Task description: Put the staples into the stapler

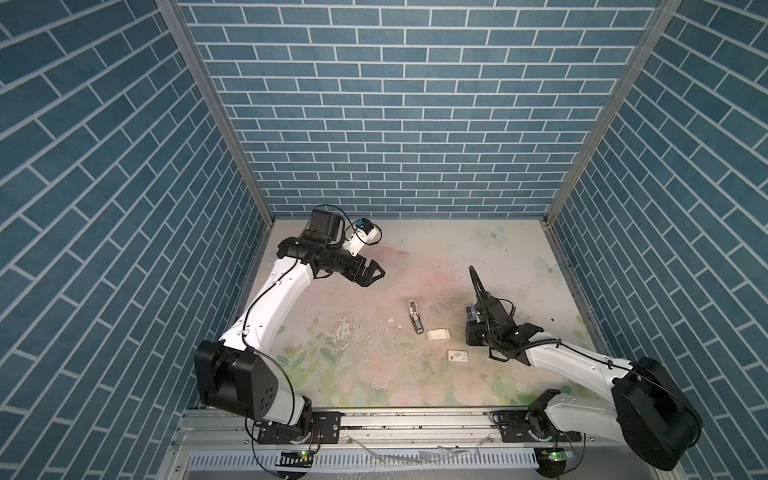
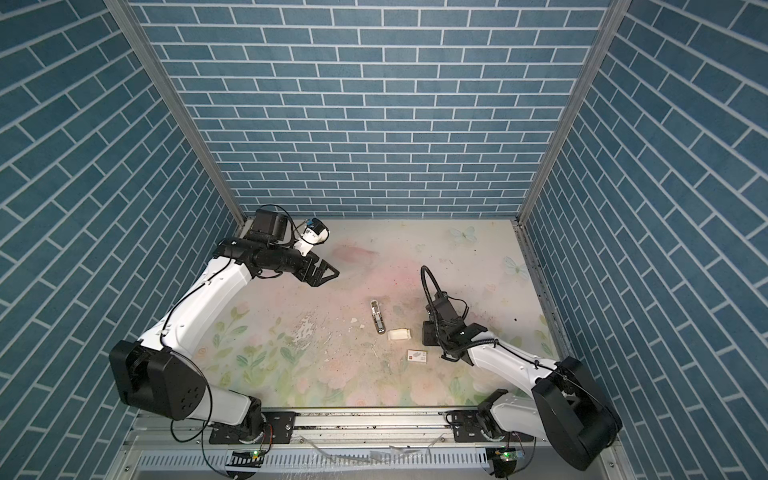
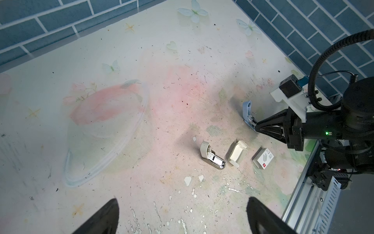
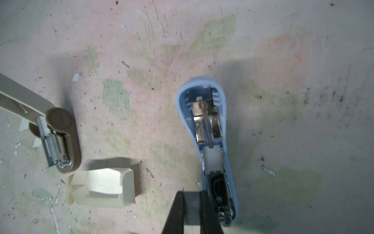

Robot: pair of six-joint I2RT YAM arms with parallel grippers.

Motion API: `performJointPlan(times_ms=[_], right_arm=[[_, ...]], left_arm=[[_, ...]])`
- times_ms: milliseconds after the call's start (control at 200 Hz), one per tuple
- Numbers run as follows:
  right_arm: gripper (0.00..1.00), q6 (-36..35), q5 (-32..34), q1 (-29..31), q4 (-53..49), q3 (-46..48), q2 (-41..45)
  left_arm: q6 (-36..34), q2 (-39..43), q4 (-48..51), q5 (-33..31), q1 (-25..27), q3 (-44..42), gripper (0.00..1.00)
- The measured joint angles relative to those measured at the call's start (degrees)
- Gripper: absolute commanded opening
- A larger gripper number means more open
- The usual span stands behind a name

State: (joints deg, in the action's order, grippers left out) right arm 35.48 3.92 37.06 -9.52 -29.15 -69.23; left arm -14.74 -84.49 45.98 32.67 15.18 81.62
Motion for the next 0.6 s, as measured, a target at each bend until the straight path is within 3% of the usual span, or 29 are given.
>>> performJointPlan(times_ms=[600], right_arm=[[0.11,-6.0,2.9,-0.8,-1.6,-3.0,0.7]], left_arm=[[-1.7,-0.6,4.0,0.0,0.0,2.9,1.00]])
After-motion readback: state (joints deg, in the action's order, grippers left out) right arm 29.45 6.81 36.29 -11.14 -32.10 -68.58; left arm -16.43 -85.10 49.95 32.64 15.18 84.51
